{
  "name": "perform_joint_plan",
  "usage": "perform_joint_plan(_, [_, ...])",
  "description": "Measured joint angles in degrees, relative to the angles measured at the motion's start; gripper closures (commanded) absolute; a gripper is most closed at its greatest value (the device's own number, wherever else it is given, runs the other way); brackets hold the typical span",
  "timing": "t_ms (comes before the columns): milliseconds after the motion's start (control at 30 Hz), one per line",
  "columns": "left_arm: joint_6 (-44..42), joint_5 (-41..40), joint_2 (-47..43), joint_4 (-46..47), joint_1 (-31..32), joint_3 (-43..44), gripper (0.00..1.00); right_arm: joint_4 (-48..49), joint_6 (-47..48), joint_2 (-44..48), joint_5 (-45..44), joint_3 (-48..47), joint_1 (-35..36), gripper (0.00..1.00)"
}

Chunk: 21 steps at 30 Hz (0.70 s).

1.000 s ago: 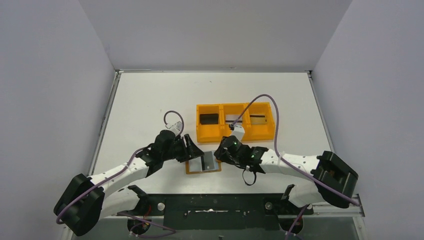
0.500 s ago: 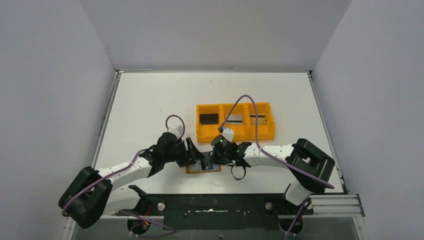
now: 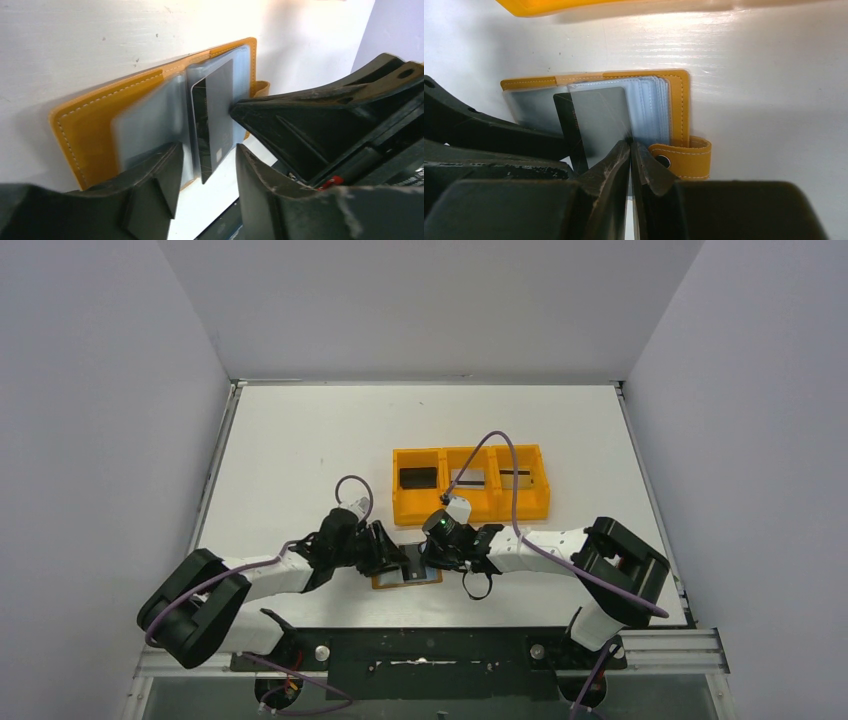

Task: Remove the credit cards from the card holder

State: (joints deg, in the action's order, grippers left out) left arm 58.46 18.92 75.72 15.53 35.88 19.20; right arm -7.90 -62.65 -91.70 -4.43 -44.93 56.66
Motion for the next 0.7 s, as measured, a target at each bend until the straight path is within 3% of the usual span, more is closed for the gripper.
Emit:
perform_joint_plan(433, [2.9, 1.2, 3.3, 7.6, 0.0, -3.3, 0.91, 0.0, -0.3, 0.0, 0.0, 0.0, -0.1, 0.91])
perform_joint_plan(633, [3.0, 2.8, 2.7, 8.9, -1.0, -4.5, 0.93, -0.1, -0.7, 0.0, -0.1, 0.0, -0.1, 0.91])
perform_joint_plan(700, [3.1, 3.6, 2.6, 9.6, -1.4, -5.0, 0.87, -0.1, -0.7, 0.0, -0.1, 0.0, -0.1, 0.91])
